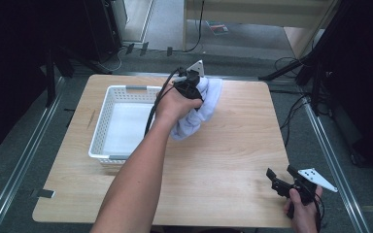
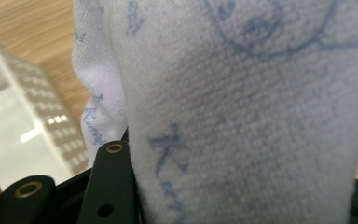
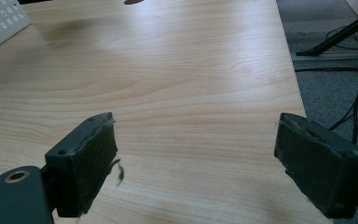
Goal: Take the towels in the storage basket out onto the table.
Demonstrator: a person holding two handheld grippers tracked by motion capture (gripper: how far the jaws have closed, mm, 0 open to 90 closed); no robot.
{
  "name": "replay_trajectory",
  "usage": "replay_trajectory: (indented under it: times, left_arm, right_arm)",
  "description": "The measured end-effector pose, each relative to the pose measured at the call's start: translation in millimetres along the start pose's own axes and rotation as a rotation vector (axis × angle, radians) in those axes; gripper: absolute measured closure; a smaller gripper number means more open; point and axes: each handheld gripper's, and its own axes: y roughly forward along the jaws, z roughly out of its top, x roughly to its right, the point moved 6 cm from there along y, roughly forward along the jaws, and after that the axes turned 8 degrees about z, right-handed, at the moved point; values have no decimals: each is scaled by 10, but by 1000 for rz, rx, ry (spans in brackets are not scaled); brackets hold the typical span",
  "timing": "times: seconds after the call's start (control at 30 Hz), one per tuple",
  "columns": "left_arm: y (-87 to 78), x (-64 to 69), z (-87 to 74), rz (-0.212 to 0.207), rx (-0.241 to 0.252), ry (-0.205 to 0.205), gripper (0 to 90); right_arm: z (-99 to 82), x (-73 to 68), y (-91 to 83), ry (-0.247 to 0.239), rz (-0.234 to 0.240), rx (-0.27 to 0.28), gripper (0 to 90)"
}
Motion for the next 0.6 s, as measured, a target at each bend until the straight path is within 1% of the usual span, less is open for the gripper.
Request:
replay_trajectory:
  times: [0.03, 0.07, 0.13, 0.2, 0.23, 0.27, 0.3, 0.33, 0.37, 0.5, 0.6]
  left_arm:
    - [32, 46, 12, -3, 3, 12, 542]
    - [77, 108, 19, -10, 1, 14, 542]
    - [124, 160, 23, -18, 2, 13, 540]
    - [196, 229, 25, -35, -2, 17, 538]
    - [249, 277, 22, -57, -3, 12, 536]
    - [249, 277, 22, -57, -3, 12, 535]
    - [299, 316, 14, -69, -8, 9, 535]
    - [345, 349, 10, -73, -10, 7, 533]
    - [387, 374, 2, -72, -16, 14, 533]
    - [572, 443, -36, -74, -36, 14, 529]
    - [679, 444, -65, -68, -35, -2, 524]
  right_arm:
    - [0, -1, 0, 0, 0, 0, 129]
    - [0, 0, 0, -1, 0, 1, 129]
    - [0, 1, -2, 0, 1, -1, 129]
    - [0, 0, -1, 0, 1, 0, 129]
    - [1, 0, -2, 1, 2, 1, 129]
    - [1, 0, -2, 1, 2, 1, 129]
    - [1, 0, -2, 2, 3, 2, 129]
    - [1, 1, -2, 2, 3, 1, 129]
    - [1, 1, -2, 3, 4, 1, 129]
    - [2, 2, -3, 4, 5, 4, 129]
    - [2, 4, -4, 5, 6, 4, 129]
